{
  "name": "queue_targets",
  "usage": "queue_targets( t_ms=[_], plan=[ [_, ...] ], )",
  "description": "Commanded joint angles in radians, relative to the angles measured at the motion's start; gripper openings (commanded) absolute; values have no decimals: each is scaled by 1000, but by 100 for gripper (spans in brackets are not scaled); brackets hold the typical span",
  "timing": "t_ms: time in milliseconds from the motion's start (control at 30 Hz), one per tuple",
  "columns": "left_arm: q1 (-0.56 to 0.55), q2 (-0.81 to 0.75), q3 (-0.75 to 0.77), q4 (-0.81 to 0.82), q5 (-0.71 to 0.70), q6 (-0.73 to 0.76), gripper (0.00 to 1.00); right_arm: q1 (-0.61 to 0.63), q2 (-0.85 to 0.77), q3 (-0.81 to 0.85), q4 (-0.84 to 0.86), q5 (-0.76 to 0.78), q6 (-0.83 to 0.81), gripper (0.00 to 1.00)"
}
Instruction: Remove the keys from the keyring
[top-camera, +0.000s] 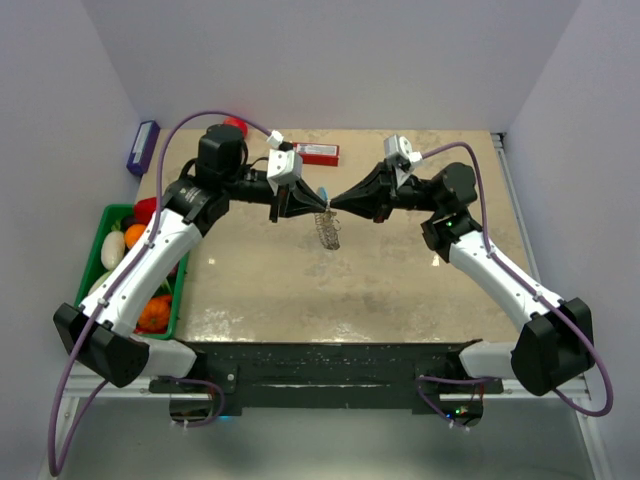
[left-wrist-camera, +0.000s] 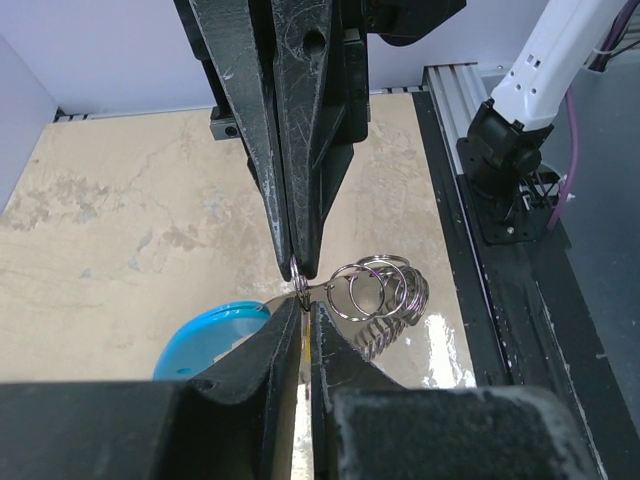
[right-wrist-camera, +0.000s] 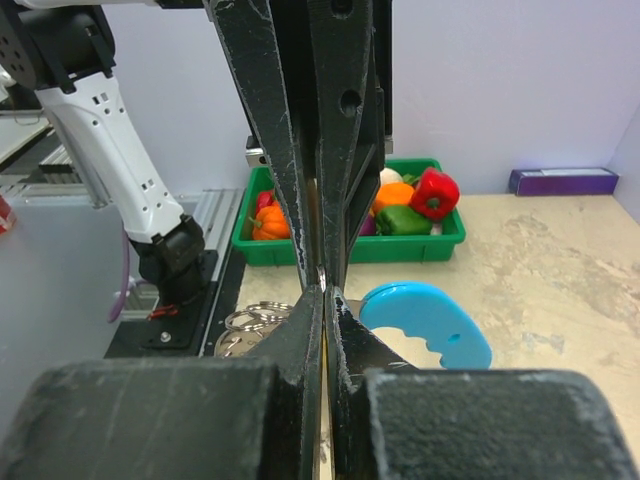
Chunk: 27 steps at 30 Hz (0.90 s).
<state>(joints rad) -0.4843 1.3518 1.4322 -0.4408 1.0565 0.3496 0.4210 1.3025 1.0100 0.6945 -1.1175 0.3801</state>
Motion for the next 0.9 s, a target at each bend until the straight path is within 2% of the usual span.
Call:
queue_targets(
  t_ms=[0, 67, 133, 300, 567, 700, 800, 867],
  plan=[
    [6, 3, 7, 36, 22, -21, 14, 12, 1, 15, 7, 15, -35, 0],
    [6, 3, 7, 37, 20, -21, 14, 12, 0, 15, -7, 15, -55, 0],
    [6, 3, 5, 36, 20, -23, 7, 13, -3, 15, -18, 15, -64, 0],
    [6, 3, 2, 36, 20, -18, 0, 12, -6, 18, -23, 15, -64, 0],
    [6, -3, 0, 31, 17, -14, 0, 12, -5, 30, -55, 16, -82, 0],
    [6, -14, -4, 30, 10, -6, 0, 12, -3, 59, -153, 4, -135, 0],
    [6, -22, -12, 31, 11, -1, 0, 13, -5, 68, -176, 2, -150, 4],
    [6, -23, -13, 30, 13, 0, 0, 13, -3, 78, -196, -1, -165, 11]
  ],
)
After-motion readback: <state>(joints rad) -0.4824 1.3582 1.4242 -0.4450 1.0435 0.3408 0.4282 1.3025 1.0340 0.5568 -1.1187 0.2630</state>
